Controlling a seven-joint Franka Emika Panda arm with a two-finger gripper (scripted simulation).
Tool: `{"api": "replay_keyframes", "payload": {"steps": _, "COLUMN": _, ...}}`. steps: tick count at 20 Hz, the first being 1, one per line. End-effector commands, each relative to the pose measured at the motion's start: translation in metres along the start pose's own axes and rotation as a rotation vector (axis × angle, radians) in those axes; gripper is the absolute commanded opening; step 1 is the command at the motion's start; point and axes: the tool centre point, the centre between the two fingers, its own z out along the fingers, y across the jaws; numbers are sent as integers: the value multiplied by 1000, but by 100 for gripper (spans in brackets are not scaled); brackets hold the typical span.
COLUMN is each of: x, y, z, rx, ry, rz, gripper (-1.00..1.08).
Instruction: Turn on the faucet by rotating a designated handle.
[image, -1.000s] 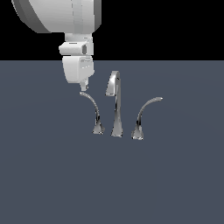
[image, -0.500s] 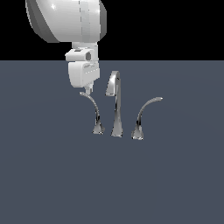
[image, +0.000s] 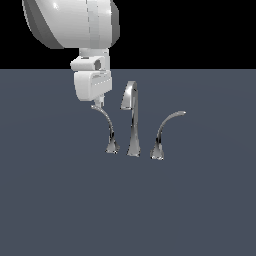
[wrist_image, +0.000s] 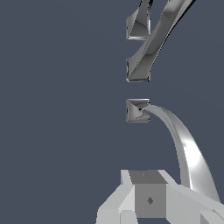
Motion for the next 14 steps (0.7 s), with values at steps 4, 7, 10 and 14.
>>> {"api": "replay_keyframes", "payload": {"steps": 4, "x": -8, "y": 20, "z": 0, "rx": 0, "ry": -1, "rz": 0, "gripper": -100}}
{"api": "replay_keyframes", "payload": {"steps": 7, "x": -13, "y": 31, "z": 0, "rx": 0, "ry": -1, "rz": 0, "gripper": -100}}
{"api": "replay_keyframes", "payload": {"steps": 10, "x": -4, "y": 23, "z": -1, "rx": 9, "ry": -4, "rz": 1, "gripper": -100}}
{"api": "replay_keyframes", "payload": {"steps": 14, "x": -2, "y": 35, "z": 0, "rx": 7, "ry": -3, "rz": 1, "gripper": -100}}
